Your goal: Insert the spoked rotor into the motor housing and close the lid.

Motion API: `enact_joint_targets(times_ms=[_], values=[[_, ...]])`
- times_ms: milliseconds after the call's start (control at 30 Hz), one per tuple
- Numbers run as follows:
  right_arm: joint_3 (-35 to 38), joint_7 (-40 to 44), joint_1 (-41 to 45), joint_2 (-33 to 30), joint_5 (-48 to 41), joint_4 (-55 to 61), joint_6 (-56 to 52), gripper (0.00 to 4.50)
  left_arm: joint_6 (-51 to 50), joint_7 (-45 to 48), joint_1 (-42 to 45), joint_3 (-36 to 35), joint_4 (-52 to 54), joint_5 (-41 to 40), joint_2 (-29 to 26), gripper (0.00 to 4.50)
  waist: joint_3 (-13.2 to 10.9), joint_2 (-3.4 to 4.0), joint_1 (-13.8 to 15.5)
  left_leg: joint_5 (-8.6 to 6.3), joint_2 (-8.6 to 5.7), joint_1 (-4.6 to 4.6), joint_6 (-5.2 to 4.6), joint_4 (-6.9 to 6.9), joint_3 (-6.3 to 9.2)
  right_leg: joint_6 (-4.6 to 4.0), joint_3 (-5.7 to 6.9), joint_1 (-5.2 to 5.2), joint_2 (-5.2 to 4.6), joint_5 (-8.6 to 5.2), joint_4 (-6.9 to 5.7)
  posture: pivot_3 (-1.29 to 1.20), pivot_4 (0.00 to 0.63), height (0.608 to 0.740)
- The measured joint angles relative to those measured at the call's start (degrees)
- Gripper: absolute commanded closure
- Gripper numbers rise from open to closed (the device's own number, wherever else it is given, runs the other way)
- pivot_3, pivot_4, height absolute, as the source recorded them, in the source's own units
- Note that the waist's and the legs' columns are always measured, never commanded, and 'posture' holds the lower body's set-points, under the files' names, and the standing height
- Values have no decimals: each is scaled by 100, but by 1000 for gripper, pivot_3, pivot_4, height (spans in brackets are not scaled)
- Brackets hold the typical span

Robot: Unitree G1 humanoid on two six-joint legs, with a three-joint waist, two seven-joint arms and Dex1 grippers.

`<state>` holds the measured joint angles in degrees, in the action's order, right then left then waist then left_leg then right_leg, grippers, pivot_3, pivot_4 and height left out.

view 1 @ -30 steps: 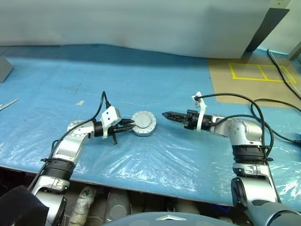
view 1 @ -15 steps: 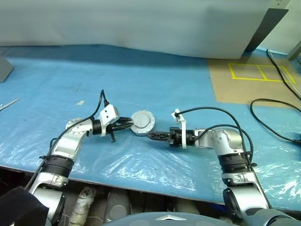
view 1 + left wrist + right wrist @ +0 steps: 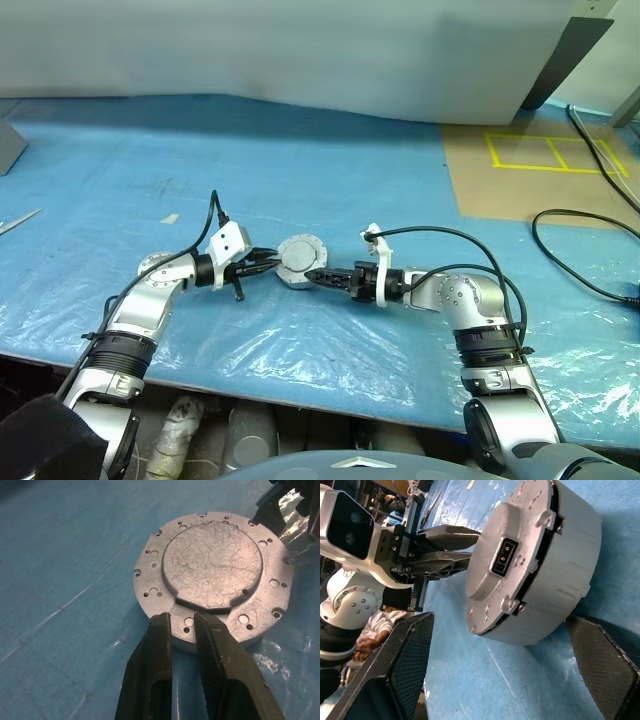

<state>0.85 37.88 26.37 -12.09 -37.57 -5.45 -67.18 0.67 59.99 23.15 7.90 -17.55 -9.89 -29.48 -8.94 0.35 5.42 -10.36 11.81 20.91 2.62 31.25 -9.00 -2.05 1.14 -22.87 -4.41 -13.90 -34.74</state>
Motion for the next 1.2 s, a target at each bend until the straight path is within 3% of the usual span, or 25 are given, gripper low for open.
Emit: enact_joint_targets(times_ms=[67, 267, 333, 400, 800, 933, 1200], values=[[15, -130, 0, 110, 42, -22, 80, 691, 9, 0, 17, 5, -10, 4, 0, 3727, 0, 0, -5, 0, 0, 0, 0, -1, 0, 0, 0, -1, 1, 0, 0, 0, 150, 740], [247, -402, 0, 406, 83, -275, 313, 2671, 6, 2, 25, 1, -63, 54, -23, 3727, 0, 0, -11, 0, -1, 4, 0, 0, 0, 0, 0, -5, 1, 0, -1, 0, 150, 740], [267, -443, 6, 439, 92, -272, 384, 2869, 0, 1, 17, 7, -75, 87, -35, 3727, 0, 0, -3, 0, 0, 4, 0, -1, 0, 0, 0, -5, 0, 0, -1, 0, 150, 740], [266, -433, -2, 463, 65, -259, 403, 3393, 0, 18, 0, 8, -67, 94, -37, 3727, 0, 0, -2, 0, 0, 3, 0, 0, 0, 0, 0, -3, 0, 0, -1, 0, 150, 740], [243, -410, -34, 457, 28, -234, 377, 3426, -201, 297, -80, -15, 60, 53, -108, 3727, 0, 0, -1, 0, 0, 6, 0, -1, 0, 0, 0, -5, 0, 0, -1, 0, 150, 740], [352, -449, -31, 522, -105, -233, 166, 3426, -800, 618, -340, -61, 521, -372, -193, 3727, -2, -2, -18, 0, -1, 26, 1, -1, -5, -1, 0, -28, 3, 1, -1, 0, 150, 740], [1468, -620, 86, 655, -1119, -240, -780, 3426, -1917, 756, -658, -733, 1336, -1396, -495, 3727, -9, -7, -10, -2, 4, 87, 6, -1, -5, 18, 15, -84, 16, 15, -10, 0, 150, 740]])
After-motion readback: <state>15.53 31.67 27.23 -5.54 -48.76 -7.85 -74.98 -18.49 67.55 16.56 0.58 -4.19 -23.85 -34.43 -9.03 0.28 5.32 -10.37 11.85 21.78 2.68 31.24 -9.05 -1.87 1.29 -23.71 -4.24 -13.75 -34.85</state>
